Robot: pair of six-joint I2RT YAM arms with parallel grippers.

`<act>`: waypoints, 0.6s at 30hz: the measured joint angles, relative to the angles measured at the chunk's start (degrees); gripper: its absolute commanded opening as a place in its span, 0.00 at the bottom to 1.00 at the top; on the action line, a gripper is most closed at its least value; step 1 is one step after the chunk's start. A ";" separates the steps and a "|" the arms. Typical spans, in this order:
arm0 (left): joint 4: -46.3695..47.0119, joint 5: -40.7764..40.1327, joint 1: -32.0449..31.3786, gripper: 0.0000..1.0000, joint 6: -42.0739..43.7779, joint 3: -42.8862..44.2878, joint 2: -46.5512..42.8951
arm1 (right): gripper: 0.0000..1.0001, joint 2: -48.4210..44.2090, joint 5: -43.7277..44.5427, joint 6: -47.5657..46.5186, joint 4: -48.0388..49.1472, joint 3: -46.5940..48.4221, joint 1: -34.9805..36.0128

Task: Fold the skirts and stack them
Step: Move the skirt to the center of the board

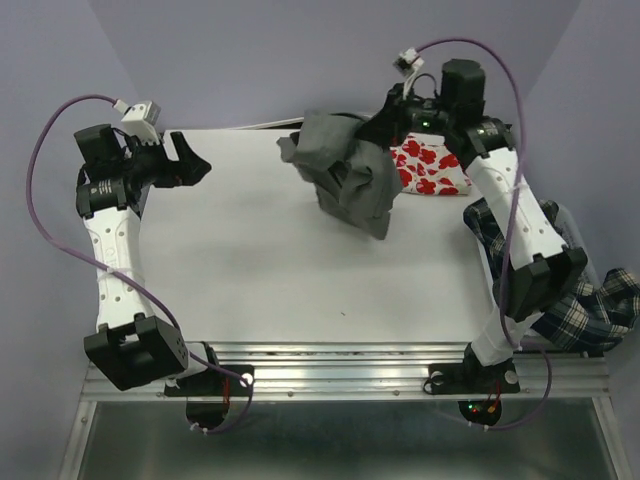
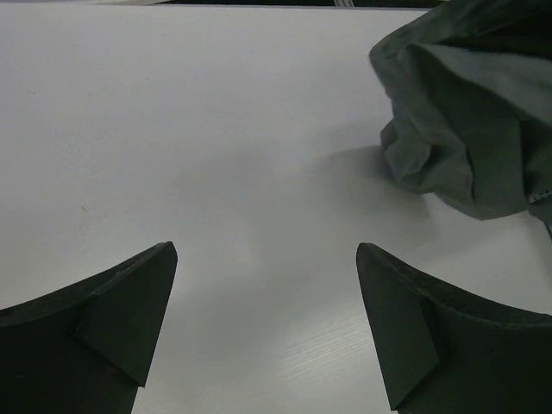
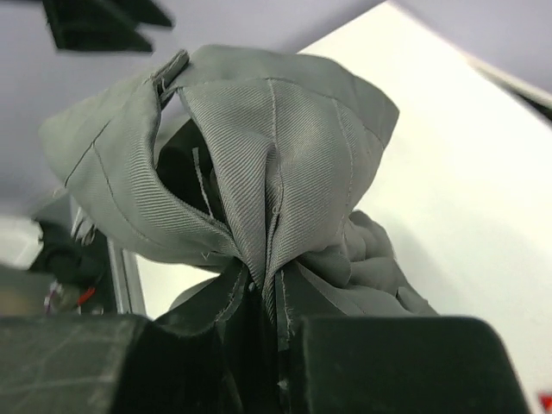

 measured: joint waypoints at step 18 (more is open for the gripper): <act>-11.39 -12.24 -9.99 0.95 27.54 -13.33 -0.94 | 0.90 -1.40 9.18 -44.15 -1.07 -45.27 7.37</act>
